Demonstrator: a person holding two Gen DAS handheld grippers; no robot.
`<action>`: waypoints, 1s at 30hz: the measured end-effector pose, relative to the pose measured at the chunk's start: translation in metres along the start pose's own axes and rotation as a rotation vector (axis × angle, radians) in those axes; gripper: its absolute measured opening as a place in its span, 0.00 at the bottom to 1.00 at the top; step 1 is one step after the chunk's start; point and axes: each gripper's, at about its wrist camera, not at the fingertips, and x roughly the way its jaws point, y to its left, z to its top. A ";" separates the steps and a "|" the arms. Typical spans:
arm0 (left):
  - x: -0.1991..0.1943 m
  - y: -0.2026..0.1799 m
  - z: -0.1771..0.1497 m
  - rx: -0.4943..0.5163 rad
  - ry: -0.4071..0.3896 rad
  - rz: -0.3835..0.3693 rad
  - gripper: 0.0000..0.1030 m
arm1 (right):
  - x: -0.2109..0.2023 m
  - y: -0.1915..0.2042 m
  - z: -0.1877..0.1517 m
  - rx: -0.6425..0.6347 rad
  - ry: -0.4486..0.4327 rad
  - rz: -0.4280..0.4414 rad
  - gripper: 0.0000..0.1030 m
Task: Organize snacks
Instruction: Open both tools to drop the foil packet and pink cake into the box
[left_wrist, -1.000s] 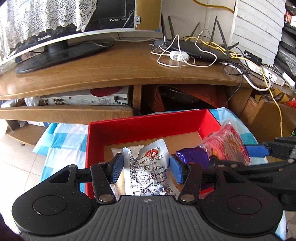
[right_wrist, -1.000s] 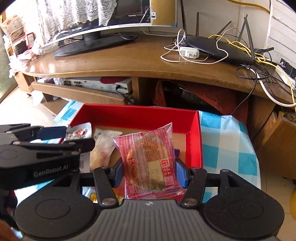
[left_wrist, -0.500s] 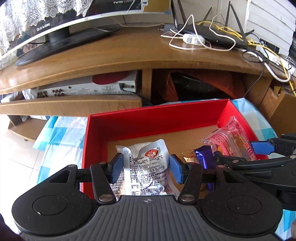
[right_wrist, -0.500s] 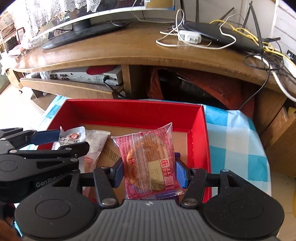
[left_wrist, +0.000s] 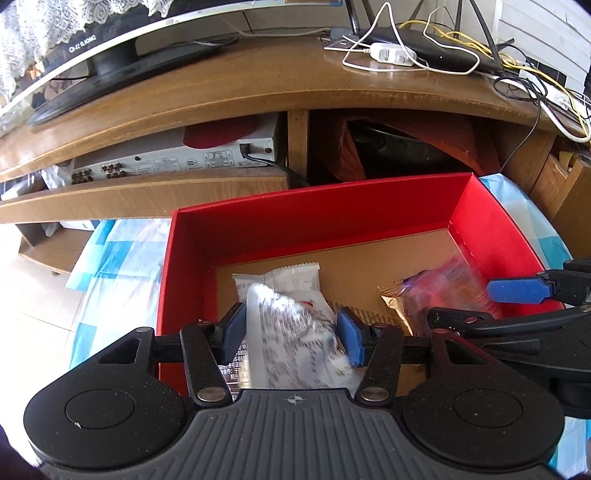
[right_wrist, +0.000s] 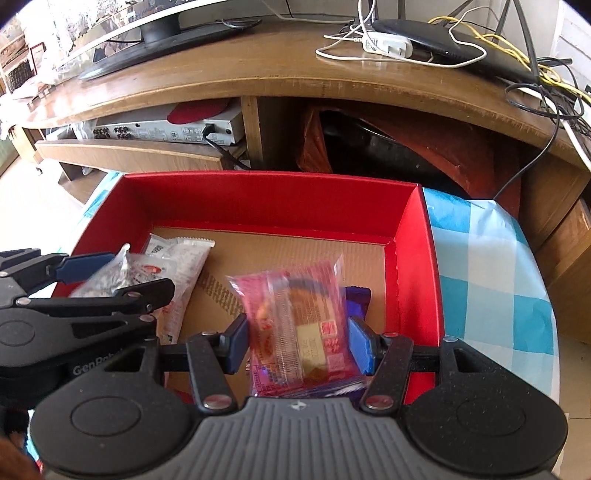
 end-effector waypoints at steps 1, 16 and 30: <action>0.000 0.000 0.000 0.001 -0.001 0.001 0.59 | 0.000 0.000 0.000 0.001 0.000 0.001 0.61; -0.010 0.004 0.000 -0.015 -0.009 -0.001 0.74 | -0.010 -0.006 0.000 0.011 -0.019 -0.024 0.64; -0.040 0.007 -0.007 -0.024 -0.049 -0.013 0.82 | -0.039 -0.001 -0.007 0.009 -0.074 -0.033 0.64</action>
